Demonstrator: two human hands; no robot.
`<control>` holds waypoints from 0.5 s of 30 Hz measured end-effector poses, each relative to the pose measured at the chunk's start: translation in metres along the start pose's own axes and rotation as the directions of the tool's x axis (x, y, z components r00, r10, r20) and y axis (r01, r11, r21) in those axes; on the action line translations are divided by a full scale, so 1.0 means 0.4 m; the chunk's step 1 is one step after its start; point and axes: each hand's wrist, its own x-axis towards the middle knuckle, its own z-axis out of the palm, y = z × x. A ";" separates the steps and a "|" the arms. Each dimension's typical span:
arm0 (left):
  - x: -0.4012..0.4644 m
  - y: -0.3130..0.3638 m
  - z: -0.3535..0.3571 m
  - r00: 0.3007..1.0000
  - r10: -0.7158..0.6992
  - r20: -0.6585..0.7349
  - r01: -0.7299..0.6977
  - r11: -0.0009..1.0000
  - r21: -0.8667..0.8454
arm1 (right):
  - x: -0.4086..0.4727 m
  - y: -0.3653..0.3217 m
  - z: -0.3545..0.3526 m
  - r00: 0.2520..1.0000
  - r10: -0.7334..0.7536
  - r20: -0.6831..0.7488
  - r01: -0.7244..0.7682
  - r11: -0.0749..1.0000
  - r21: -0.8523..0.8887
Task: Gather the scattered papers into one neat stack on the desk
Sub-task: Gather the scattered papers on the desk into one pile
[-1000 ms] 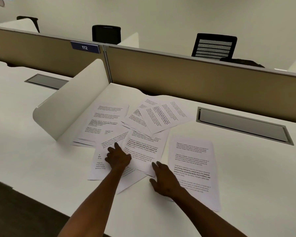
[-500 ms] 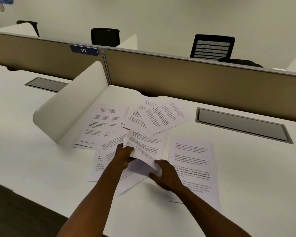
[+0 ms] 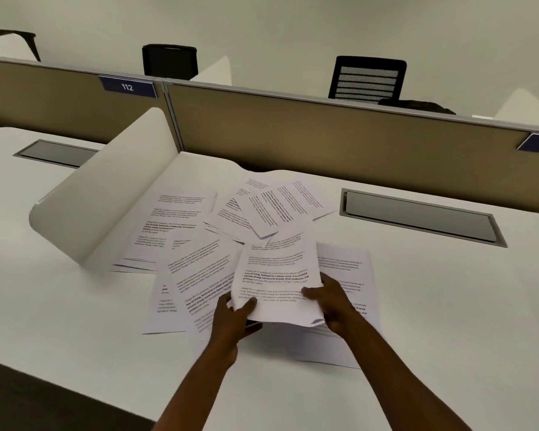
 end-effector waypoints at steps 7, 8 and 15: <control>0.019 0.003 -0.068 0.904 0.395 -0.164 -0.209 0.741 0.638 | -0.017 -0.007 -0.183 0.975 -0.147 -0.169 0.130 0.985 -0.109; 0.030 0.004 -0.084 0.881 0.444 -0.166 -0.202 0.669 0.716 | -0.020 -0.004 -0.210 0.967 -0.166 -0.194 0.140 0.980 -0.141; 0.070 -0.011 -0.148 0.876 0.429 -0.219 0.055 0.361 0.931 | -0.038 0.066 -0.310 0.942 -0.184 -0.280 0.023 0.869 -0.495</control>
